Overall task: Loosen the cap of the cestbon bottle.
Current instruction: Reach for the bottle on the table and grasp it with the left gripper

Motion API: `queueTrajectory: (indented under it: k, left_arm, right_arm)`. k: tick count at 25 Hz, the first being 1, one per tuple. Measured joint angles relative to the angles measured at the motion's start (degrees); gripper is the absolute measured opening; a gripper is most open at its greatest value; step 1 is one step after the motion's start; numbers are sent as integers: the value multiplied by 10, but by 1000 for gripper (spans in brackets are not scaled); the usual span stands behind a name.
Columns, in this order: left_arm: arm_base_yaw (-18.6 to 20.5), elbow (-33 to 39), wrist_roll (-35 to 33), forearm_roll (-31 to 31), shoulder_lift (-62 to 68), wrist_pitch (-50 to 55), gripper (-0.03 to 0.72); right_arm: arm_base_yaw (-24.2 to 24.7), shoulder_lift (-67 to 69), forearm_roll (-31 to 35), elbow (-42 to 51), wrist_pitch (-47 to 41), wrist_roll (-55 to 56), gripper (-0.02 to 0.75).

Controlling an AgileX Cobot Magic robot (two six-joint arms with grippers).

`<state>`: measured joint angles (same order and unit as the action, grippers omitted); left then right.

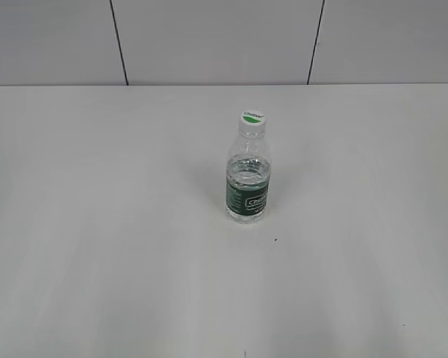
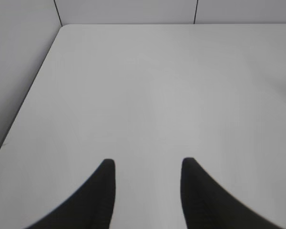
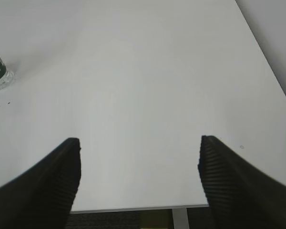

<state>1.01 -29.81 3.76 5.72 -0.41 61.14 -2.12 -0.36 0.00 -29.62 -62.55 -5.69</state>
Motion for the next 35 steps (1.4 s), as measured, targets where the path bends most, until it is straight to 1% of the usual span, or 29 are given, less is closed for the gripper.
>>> queueTrajectory:
  k: [25, 31, 35]
  left_arm:
    - [0, 0, 0, 0, 0, 0, 284]
    - [0, 0, 0, 34, 0, 0, 284]
    - [0, 0, 0, 41, 0, -1, 284]
  right_arm:
    - [0, 0, 0, 0, 0, 1, 587]
    - [0, 0, 0, 0, 0, 1, 587]
    - [0, 0, 0, 0, 0, 1, 587]
